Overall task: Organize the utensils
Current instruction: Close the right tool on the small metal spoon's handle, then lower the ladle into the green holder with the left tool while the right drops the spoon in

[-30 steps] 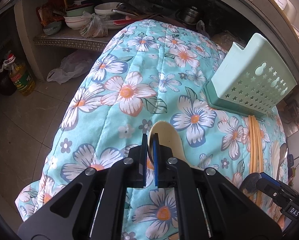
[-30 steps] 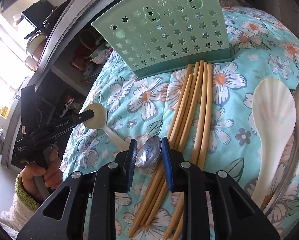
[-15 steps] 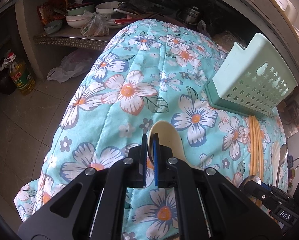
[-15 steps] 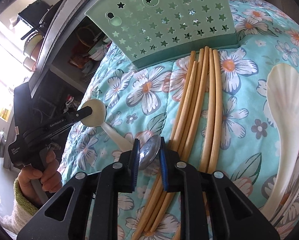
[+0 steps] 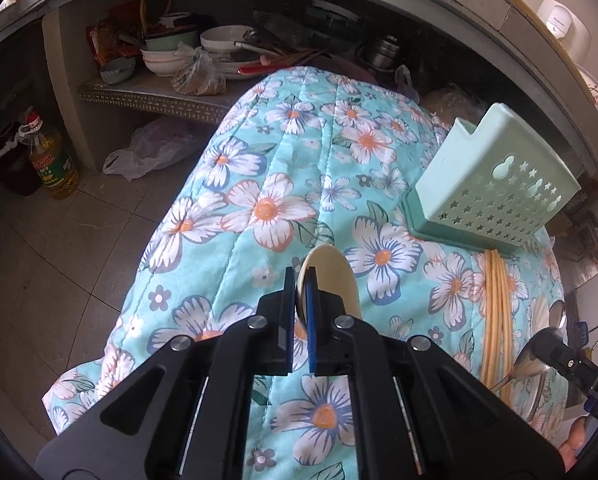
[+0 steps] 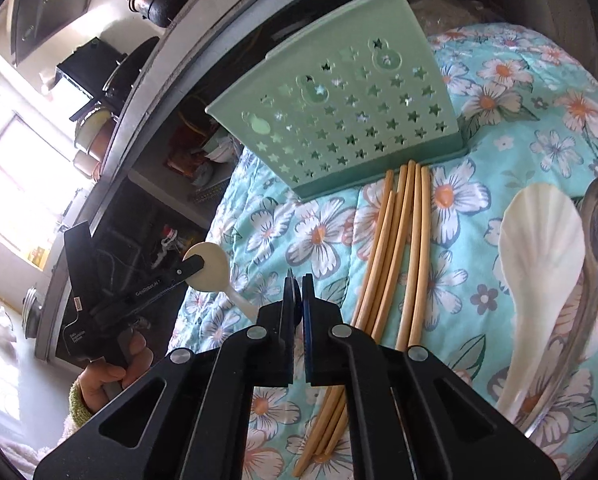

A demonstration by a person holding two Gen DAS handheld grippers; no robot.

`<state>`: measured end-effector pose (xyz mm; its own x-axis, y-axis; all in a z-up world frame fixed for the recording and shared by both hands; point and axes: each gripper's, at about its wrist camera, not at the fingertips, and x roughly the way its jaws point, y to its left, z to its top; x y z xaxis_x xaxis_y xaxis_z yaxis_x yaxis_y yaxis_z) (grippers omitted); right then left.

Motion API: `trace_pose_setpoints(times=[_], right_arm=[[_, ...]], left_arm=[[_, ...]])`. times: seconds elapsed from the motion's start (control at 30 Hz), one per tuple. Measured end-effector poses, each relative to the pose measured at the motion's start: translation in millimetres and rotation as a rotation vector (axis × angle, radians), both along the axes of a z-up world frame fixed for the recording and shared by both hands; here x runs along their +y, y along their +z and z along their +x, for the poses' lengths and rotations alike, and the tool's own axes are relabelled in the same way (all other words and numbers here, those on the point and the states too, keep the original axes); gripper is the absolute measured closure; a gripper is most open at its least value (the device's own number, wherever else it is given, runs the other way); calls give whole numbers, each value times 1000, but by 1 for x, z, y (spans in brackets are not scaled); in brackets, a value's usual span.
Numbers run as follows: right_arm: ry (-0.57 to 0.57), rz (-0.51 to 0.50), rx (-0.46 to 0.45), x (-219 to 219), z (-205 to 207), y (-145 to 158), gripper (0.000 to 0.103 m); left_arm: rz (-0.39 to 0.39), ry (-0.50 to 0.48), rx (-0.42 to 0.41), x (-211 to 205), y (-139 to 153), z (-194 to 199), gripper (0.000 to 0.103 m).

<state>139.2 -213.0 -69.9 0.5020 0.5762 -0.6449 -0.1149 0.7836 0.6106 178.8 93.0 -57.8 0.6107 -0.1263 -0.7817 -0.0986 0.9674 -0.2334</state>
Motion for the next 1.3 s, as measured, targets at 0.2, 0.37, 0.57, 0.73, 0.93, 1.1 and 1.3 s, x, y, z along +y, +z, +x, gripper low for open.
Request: trace_pose_setpoints(times=[0.2,0.37,0.57,0.73,0.93,1.1,1.3], right_arm=[[-56,9,-94,-34,-6,33,99],[-113,22,-164,-66,-11,59,99],[-182,34,-237,-102,-20,83,99],[-197,58,-253,-119,-25,85,99],[-205,60,-257,-128,-26,83,99],[-211,59,-260,-134,-23,84,99],[-225,46,-270,-141,-12,91,99]], left_arm=[[47,19,-126,4,57,-7,99],[83,39,-270,0,117,0,99],[81,70,-427,-11,179,22,99],[100,99,-477,-22,200,59,99],[218,57,-435,-53,184,109,99],[328,-17,-407,-79,156,130,99],[363,-125,-341,-102,125,140,99]])
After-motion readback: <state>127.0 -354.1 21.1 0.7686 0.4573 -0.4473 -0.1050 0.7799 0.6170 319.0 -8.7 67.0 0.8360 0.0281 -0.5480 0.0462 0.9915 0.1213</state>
